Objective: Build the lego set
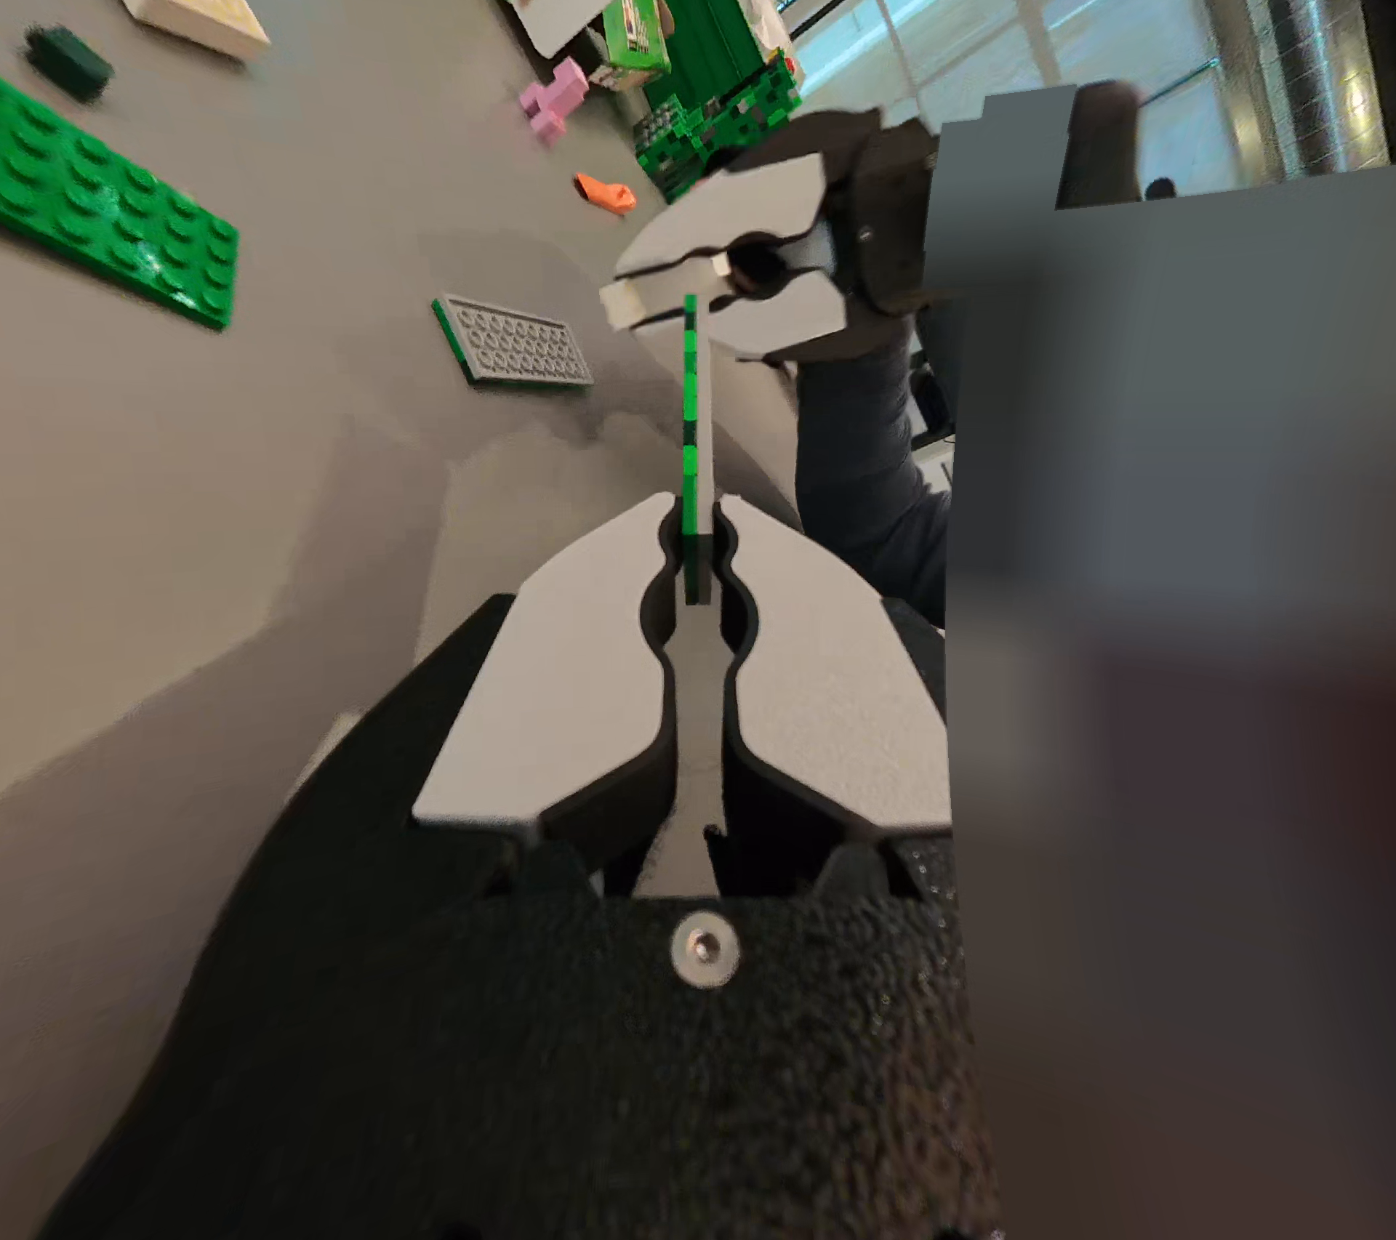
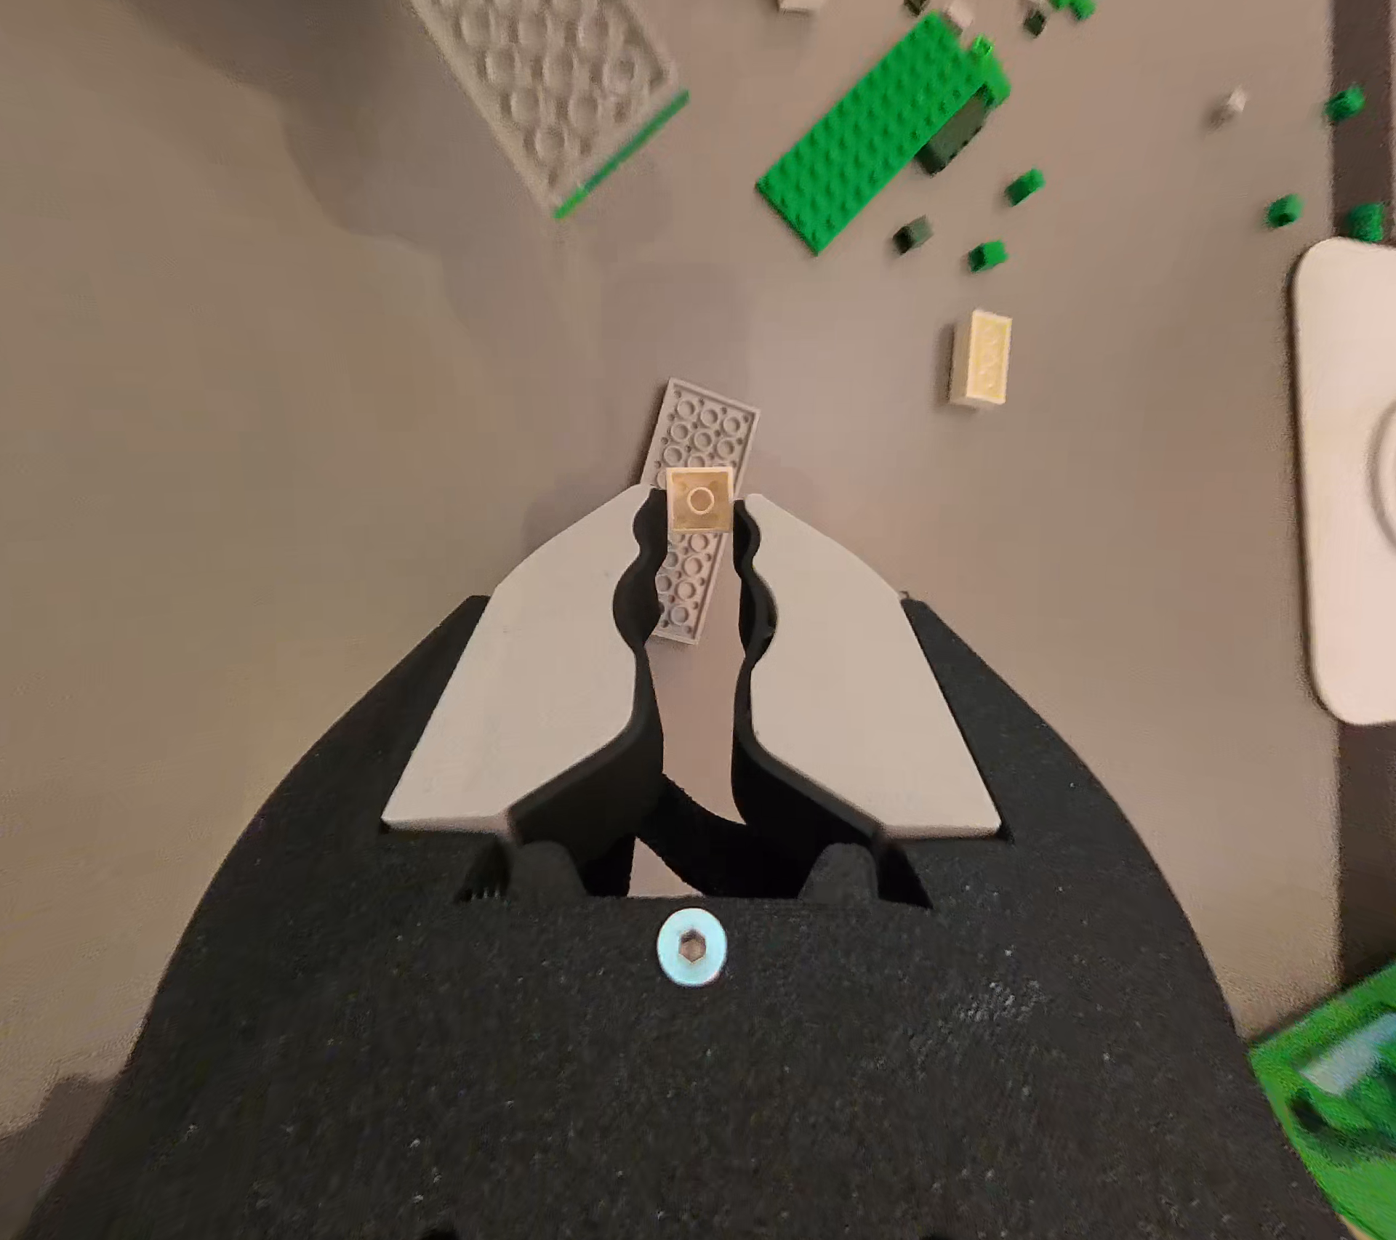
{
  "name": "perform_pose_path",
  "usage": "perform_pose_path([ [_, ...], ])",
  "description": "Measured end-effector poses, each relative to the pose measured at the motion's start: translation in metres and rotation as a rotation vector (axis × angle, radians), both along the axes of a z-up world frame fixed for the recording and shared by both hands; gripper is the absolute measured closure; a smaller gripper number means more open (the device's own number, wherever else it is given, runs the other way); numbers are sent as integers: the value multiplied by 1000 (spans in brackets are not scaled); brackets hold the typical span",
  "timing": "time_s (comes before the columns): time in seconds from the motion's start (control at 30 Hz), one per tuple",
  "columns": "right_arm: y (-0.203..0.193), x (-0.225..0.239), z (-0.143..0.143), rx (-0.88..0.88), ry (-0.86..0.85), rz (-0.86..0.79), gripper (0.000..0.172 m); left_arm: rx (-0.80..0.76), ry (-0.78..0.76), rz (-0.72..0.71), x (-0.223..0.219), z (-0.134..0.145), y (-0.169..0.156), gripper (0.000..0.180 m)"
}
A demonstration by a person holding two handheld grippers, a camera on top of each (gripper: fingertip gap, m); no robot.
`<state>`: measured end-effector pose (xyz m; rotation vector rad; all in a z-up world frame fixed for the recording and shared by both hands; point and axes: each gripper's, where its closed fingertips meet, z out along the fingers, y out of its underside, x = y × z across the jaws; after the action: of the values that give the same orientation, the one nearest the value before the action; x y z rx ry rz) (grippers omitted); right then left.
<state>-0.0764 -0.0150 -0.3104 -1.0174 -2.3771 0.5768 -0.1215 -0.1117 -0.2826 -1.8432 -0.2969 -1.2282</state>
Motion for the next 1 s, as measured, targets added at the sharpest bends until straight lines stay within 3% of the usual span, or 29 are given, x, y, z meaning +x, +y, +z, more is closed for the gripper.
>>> perform_pose_path([
  [0.13, 5, 3, -22, 12, -50, -18, 156, 13, 10, 17, -6, 4, 0, 175],
  [0.5, 3, 0, -34, -6, -79, -14, 153, 9, -19, -7, -1, 3, 1, 175],
  [0.57, 3, 1, -25, -15, -49, -25, 133, 3, -21, -12, 0, 2, 1, 175],
  [0.63, -6, -5, -1, -40, 77, -5, 109, -9, -21, -21, 2, 0, 1, 175],
  [0.67, -18, -7, 15, -58, 160, 38, 106, -18, -20, -31, 4, -1, 2, 175],
  [0.77, -61, -7, 38, 37, 301, 204, 110, -41, -27, -78, 17, -7, 7, 175],
  [0.83, -71, -9, 30, 199, 293, 253, 112, -47, -45, -119, 27, -9, 12, 175],
  [0.9, -69, -11, 23, 326, 289, 257, 127, -47, -55, -151, 37, -10, 13, 174],
  [0.93, -70, -7, 20, 335, 273, 270, 138, -41, -52, -141, 37, -9, 16, 175],
  [1.0, -69, -4, 21, 293, 272, 242, 138, -5, -44, -153, 40, -6, 17, 173],
])
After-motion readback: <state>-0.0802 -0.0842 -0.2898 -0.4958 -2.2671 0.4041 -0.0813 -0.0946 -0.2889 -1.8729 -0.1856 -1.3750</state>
